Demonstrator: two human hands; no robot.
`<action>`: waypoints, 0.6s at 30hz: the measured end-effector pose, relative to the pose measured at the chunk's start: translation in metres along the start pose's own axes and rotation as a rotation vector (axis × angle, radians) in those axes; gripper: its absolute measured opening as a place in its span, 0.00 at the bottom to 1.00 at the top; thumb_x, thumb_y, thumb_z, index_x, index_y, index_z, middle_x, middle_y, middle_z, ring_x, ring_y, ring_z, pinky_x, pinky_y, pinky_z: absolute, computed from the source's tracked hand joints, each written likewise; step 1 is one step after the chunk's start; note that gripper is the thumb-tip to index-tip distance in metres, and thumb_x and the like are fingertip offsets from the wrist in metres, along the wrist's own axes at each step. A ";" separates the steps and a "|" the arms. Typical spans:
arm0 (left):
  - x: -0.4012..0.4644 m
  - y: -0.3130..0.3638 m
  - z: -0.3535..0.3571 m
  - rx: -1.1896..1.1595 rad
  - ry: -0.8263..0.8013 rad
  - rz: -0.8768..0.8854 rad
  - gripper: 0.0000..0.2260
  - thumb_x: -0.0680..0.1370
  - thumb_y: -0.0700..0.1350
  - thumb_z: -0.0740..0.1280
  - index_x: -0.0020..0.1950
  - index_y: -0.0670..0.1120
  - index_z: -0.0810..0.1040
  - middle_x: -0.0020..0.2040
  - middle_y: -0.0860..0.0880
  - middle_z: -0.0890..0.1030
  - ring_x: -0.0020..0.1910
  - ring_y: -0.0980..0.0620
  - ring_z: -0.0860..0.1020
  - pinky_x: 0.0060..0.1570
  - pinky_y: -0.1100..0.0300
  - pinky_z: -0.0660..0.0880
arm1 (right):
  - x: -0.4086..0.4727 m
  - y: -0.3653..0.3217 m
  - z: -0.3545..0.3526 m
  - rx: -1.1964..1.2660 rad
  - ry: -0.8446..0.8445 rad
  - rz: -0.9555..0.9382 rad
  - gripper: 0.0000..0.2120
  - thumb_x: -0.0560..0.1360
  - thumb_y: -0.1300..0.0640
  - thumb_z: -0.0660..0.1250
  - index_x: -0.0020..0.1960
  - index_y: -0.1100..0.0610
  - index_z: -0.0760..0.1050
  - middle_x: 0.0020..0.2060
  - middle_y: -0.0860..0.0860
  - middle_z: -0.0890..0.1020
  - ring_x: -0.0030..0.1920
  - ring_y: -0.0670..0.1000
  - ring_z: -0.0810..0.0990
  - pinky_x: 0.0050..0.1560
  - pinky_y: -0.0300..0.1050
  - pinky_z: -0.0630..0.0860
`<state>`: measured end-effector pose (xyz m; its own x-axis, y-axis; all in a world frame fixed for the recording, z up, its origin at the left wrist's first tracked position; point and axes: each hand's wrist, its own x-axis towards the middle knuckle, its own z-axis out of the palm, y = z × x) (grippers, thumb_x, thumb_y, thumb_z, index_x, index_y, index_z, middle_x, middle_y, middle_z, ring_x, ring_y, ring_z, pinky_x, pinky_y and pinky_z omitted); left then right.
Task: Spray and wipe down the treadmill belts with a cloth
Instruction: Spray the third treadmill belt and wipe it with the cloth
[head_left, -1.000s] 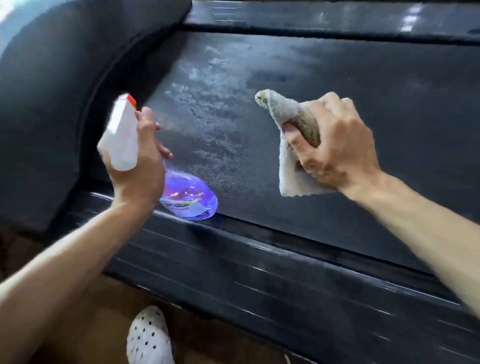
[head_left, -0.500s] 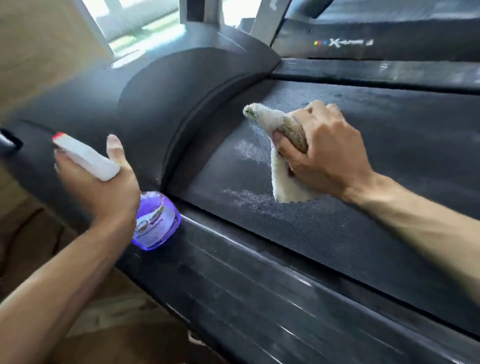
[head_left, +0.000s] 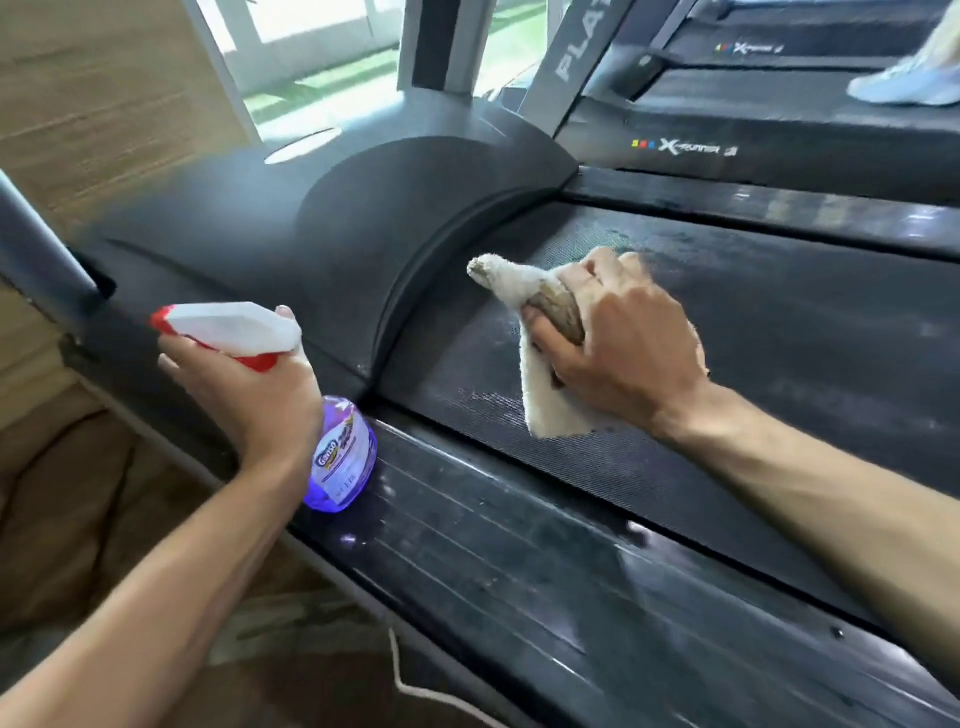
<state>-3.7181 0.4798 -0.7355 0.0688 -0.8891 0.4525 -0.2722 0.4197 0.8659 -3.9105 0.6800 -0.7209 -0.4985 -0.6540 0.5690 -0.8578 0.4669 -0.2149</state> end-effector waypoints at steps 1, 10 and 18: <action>0.001 -0.002 0.000 -0.007 -0.022 -0.002 0.34 0.74 0.54 0.75 0.69 0.36 0.66 0.66 0.39 0.70 0.66 0.46 0.71 0.60 0.77 0.59 | 0.002 -0.007 -0.001 -0.013 -0.011 -0.010 0.24 0.81 0.36 0.56 0.53 0.55 0.77 0.49 0.55 0.76 0.52 0.58 0.74 0.44 0.50 0.69; 0.008 0.010 -0.043 -0.020 -0.238 -0.004 0.61 0.59 0.72 0.76 0.80 0.41 0.56 0.76 0.42 0.65 0.76 0.45 0.64 0.77 0.51 0.61 | 0.007 -0.051 -0.030 -0.064 -0.054 -0.005 0.21 0.82 0.38 0.58 0.53 0.55 0.76 0.49 0.54 0.75 0.52 0.59 0.74 0.45 0.50 0.67; 0.027 0.098 -0.093 -0.075 -0.212 0.506 0.40 0.71 0.59 0.75 0.76 0.40 0.66 0.72 0.44 0.70 0.72 0.51 0.67 0.73 0.65 0.58 | -0.002 -0.053 -0.110 -0.136 -0.059 0.103 0.22 0.81 0.37 0.58 0.56 0.55 0.76 0.52 0.56 0.76 0.58 0.61 0.73 0.48 0.55 0.72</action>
<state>-3.6538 0.5142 -0.6186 -0.2495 -0.5873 0.7700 -0.1518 0.8090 0.5679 -3.8498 0.7220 -0.6235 -0.5925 -0.6308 0.5010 -0.7792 0.6065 -0.1579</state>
